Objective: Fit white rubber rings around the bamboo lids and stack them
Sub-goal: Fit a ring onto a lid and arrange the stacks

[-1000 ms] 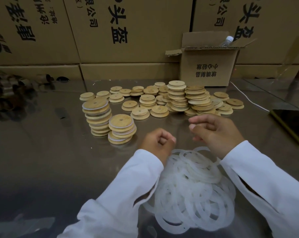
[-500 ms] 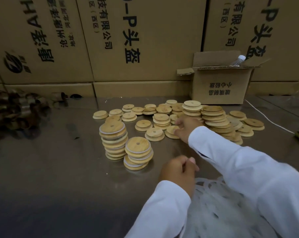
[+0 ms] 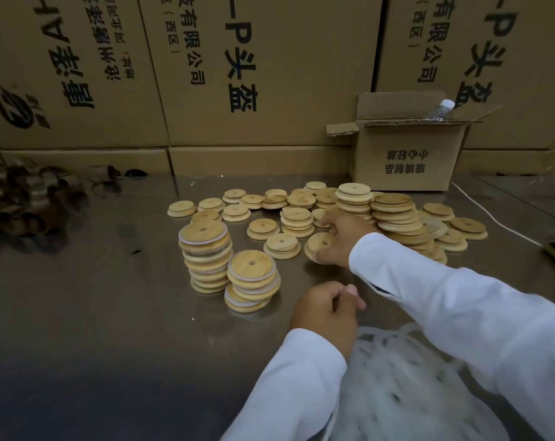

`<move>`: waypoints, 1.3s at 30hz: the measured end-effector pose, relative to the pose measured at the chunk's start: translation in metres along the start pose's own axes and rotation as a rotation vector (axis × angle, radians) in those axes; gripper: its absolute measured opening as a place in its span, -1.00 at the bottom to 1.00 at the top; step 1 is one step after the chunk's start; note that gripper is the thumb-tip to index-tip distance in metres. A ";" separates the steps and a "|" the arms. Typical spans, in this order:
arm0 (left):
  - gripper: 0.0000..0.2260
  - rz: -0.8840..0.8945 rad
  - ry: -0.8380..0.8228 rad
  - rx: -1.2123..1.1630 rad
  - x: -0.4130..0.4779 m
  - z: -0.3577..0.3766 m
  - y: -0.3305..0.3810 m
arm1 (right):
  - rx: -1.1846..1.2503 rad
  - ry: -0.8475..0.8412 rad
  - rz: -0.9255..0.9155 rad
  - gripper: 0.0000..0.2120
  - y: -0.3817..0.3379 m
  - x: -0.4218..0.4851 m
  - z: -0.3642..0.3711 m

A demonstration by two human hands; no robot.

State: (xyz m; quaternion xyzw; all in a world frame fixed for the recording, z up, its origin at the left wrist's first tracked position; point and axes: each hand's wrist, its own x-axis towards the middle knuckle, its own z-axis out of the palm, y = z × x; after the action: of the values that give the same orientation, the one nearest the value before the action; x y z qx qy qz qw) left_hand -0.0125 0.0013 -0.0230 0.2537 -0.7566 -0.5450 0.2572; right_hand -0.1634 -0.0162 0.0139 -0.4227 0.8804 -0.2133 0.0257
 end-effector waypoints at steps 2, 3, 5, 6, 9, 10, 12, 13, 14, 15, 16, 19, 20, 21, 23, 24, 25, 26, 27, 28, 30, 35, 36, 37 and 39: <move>-0.72 -0.004 0.011 -0.040 -0.002 -0.001 0.003 | 0.093 0.092 -0.073 -0.45 0.003 -0.023 -0.014; -0.75 -0.012 0.012 -0.067 -0.003 -0.001 0.005 | 0.130 0.148 -0.110 -0.44 0.006 -0.037 -0.021; -0.84 -0.031 0.027 -0.141 -0.005 -0.002 0.008 | 0.177 0.249 -0.183 -0.44 0.013 -0.068 -0.034; -0.90 -0.037 0.048 -0.186 -0.007 -0.002 0.011 | 0.183 0.285 -0.217 -0.43 0.017 -0.083 -0.039; -0.76 -0.044 0.125 -0.232 -0.010 -0.003 0.015 | 0.168 0.352 -0.297 -0.43 0.027 -0.125 -0.049; -0.75 -0.043 0.119 -0.247 -0.011 -0.004 0.016 | 0.171 0.369 -0.323 -0.43 0.029 -0.136 -0.049; -0.77 -0.022 0.051 -0.311 -0.013 -0.005 0.018 | 0.190 0.401 -0.387 -0.44 0.031 -0.151 -0.047; -0.81 -0.005 0.009 -0.328 -0.015 -0.005 0.018 | 0.200 0.418 -0.427 -0.44 0.030 -0.156 -0.044; -0.86 0.019 -0.027 -0.336 -0.018 -0.005 0.019 | 0.204 0.435 -0.468 -0.45 0.030 -0.159 -0.040; -0.91 0.051 -0.053 -0.344 -0.019 -0.005 0.019 | 0.205 0.450 -0.503 -0.45 0.030 -0.162 -0.037; -0.95 0.085 -0.069 -0.348 -0.021 -0.004 0.019 | 0.204 0.461 -0.529 -0.45 0.029 -0.163 -0.034; -0.93 0.153 -0.050 -0.294 -0.021 -0.003 0.017 | 0.237 0.425 -0.546 -0.36 0.034 -0.163 -0.032; -0.92 0.157 -0.040 -0.266 -0.021 -0.003 0.016 | 0.274 0.404 -0.525 -0.35 0.037 -0.163 -0.032; -0.92 0.157 -0.028 -0.247 -0.021 -0.002 0.015 | 0.319 0.388 -0.479 -0.39 0.041 -0.163 -0.034; -0.91 0.146 -0.002 -0.238 -0.019 -0.003 0.014 | 0.357 0.371 -0.352 -0.58 0.052 -0.161 -0.037; -0.90 0.138 0.010 -0.241 -0.019 -0.003 0.014 | 0.308 0.359 -0.288 -0.69 0.059 -0.159 -0.038; -0.89 0.128 0.020 -0.245 -0.018 -0.003 0.014 | 0.219 0.336 -0.227 -0.79 0.067 -0.156 -0.039; -0.87 0.115 0.025 -0.249 -0.017 -0.004 0.014 | 0.121 0.306 -0.171 -0.86 0.073 -0.153 -0.038; -0.86 0.099 0.027 -0.255 -0.017 -0.004 0.015 | 0.048 0.273 -0.120 -0.90 0.079 -0.151 -0.038; -0.84 0.078 0.027 -0.269 -0.016 -0.005 0.015 | 0.017 0.239 -0.073 -0.94 0.082 -0.149 -0.038; -0.81 0.023 0.028 -0.341 -0.016 -0.005 0.016 | 0.047 0.168 -0.016 -0.92 0.083 -0.146 -0.038; -0.81 -0.046 0.048 -0.434 -0.015 -0.006 0.018 | 0.032 0.005 0.018 -0.86 0.085 -0.144 -0.034; -0.82 -0.047 0.047 -0.443 -0.014 -0.006 0.018 | 0.031 -0.006 0.019 -0.86 0.085 -0.145 -0.033; -0.82 -0.046 0.044 -0.448 -0.014 -0.006 0.017 | 0.045 -0.008 0.025 -0.85 0.084 -0.145 -0.032; -0.83 -0.043 0.032 -0.449 -0.014 -0.006 0.017 | 0.080 -0.016 0.036 -0.82 0.084 -0.144 -0.031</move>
State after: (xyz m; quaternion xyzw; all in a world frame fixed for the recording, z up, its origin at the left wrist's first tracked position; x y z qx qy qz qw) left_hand -0.0005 0.0111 -0.0071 0.2147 -0.6068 -0.7008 0.3075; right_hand -0.1391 0.1500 -0.0106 -0.4071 0.8785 -0.2443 0.0537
